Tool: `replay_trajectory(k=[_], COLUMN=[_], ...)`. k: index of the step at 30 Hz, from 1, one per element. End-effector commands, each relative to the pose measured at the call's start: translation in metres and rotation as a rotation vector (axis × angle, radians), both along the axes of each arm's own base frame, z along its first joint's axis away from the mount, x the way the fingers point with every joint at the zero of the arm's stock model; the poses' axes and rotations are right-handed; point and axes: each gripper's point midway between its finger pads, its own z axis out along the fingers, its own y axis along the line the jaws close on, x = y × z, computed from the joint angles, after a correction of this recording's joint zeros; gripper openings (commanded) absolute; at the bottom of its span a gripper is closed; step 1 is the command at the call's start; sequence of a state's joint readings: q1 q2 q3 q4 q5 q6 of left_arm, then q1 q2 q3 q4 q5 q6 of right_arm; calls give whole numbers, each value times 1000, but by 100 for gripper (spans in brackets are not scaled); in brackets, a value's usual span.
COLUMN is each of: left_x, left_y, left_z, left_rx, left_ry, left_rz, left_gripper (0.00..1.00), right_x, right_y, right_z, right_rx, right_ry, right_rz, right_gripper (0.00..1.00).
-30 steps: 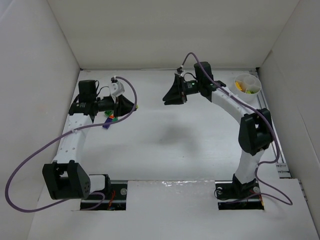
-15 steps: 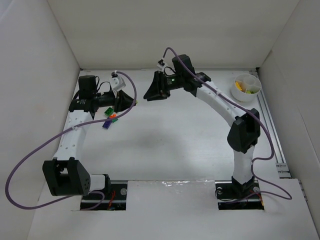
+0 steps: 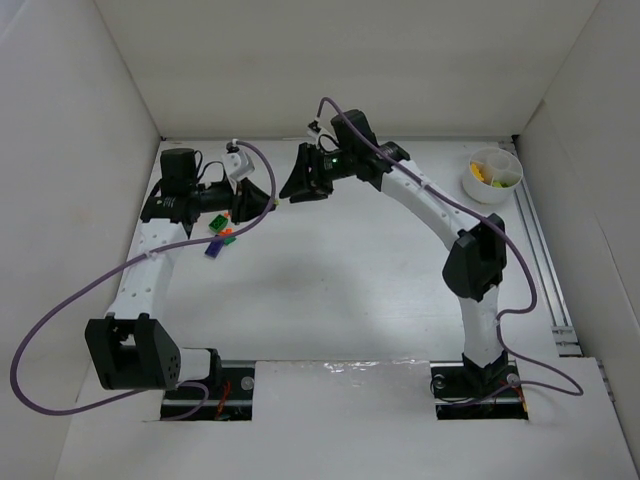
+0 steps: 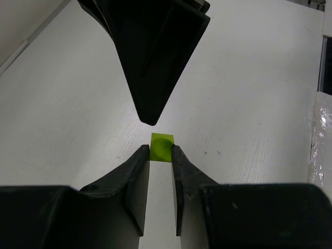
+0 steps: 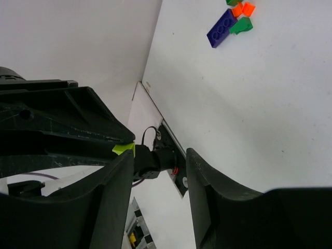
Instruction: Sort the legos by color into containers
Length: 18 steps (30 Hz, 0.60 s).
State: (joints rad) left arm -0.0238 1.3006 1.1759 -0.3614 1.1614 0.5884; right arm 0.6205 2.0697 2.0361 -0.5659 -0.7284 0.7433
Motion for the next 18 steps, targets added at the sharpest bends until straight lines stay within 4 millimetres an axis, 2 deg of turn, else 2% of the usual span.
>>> replay_trajectory(k=[1, 6, 9, 16, 18], left_x=[3, 5, 5, 5, 5], left_y=[-6, -5, -5, -5, -5], left_z=[23, 19, 19, 19, 19], left_rx=[-21, -15, -15, -15, -15], left_ry=[-65, -56, -56, -56, -56], left_rz=[-30, -23, -23, -23, -23], left_gripper=[7, 7, 7, 7, 7], right_x=[-9, -16, -19, -27, -26], right_y=[14, 20, 18, 24, 24], right_z=[25, 29, 39, 38, 42], right_rx=[35, 41, 51, 51, 58], right_ry=[-74, -91, -114, -122, -131], right_rz=[27, 49, 52, 74, 74], right_gripper=[50, 51, 53, 53, 50])
